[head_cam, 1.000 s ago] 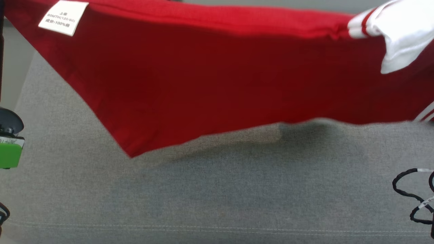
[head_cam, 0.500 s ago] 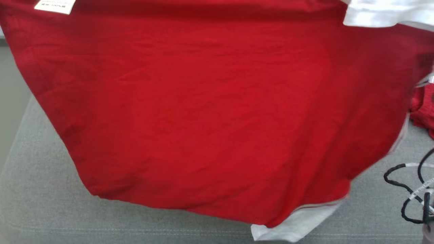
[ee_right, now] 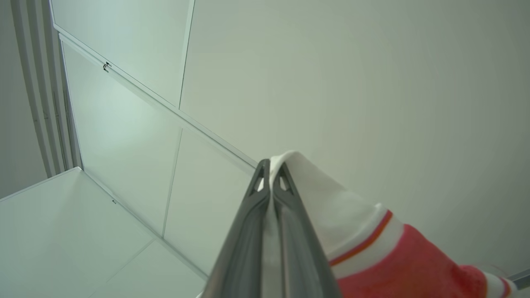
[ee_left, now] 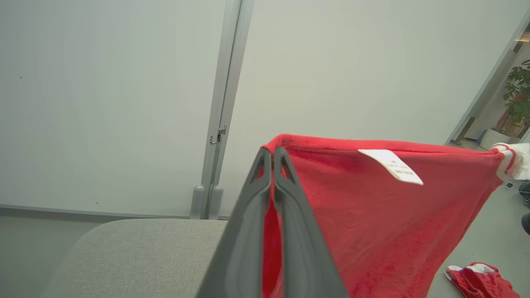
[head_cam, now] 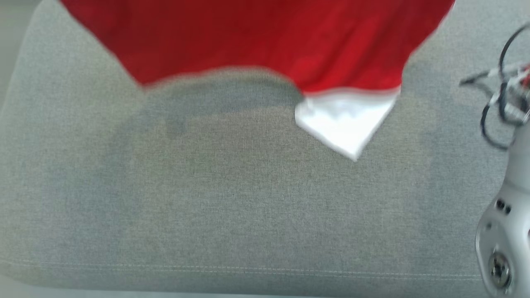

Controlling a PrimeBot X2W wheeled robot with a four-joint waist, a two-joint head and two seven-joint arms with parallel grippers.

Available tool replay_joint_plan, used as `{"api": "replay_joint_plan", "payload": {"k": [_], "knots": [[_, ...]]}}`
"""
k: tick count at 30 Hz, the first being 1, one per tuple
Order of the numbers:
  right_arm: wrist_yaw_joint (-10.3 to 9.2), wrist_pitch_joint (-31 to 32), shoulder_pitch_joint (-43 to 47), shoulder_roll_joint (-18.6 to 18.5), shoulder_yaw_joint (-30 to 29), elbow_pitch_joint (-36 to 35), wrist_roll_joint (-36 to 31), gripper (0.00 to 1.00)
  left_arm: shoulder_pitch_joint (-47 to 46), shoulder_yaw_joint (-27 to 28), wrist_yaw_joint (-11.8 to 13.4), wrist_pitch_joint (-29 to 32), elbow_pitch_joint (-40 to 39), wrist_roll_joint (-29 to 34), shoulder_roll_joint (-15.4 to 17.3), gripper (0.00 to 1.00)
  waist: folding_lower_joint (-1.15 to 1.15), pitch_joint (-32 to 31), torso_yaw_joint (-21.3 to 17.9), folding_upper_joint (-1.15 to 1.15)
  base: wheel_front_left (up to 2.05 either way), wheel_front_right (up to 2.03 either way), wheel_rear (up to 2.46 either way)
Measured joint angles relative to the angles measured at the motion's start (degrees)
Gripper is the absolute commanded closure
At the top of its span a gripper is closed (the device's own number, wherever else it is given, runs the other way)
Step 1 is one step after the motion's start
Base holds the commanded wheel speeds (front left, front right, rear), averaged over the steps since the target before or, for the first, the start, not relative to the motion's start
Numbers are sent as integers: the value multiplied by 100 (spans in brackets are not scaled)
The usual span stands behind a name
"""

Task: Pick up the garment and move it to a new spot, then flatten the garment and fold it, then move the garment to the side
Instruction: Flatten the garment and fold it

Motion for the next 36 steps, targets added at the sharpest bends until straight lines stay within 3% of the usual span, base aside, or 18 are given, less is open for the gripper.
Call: {"api": "replay_joint_plan", "payload": {"k": [5,9,13,16,20,25,30,36], "knots": [[0,-208,-1335,-68,-24,447,-381,100,-1113,-19,-1,-299,392,475,-493,100,0,374,21,0,0,0,0],[1,-186,-2012,-73,130,475,143,100,-1577,76,4,-570,478,515,-950,100,0,679,24,0,0,0,0],[1,69,-1960,-105,289,87,546,100,-1644,-29,-45,-799,274,302,-1261,100,0,983,26,0,0,0,0],[2,199,-1222,-101,363,-343,896,100,-1290,-112,-309,-1110,245,279,-1400,100,0,1182,31,0,0,0,0],[-1,249,550,-78,412,-432,1190,100,27,-332,-511,-1434,398,377,-1401,100,1,1262,32,0,0,0,0],[-1,27,2112,-43,402,-636,1748,100,1523,-498,-510,-1770,539,637,-1230,100,1,1072,11,0,0,0,0],[0,-68,3225,-35,647,-838,2217,100,2555,-423,-446,-2096,633,287,-1485,100,0,744,-97,0,0,0,0],[0,-119,4660,14,1050,-916,2309,100,3249,-461,-405,-2325,632,218,-1564,100,-1,339,-226,0,0,0,0]]}}
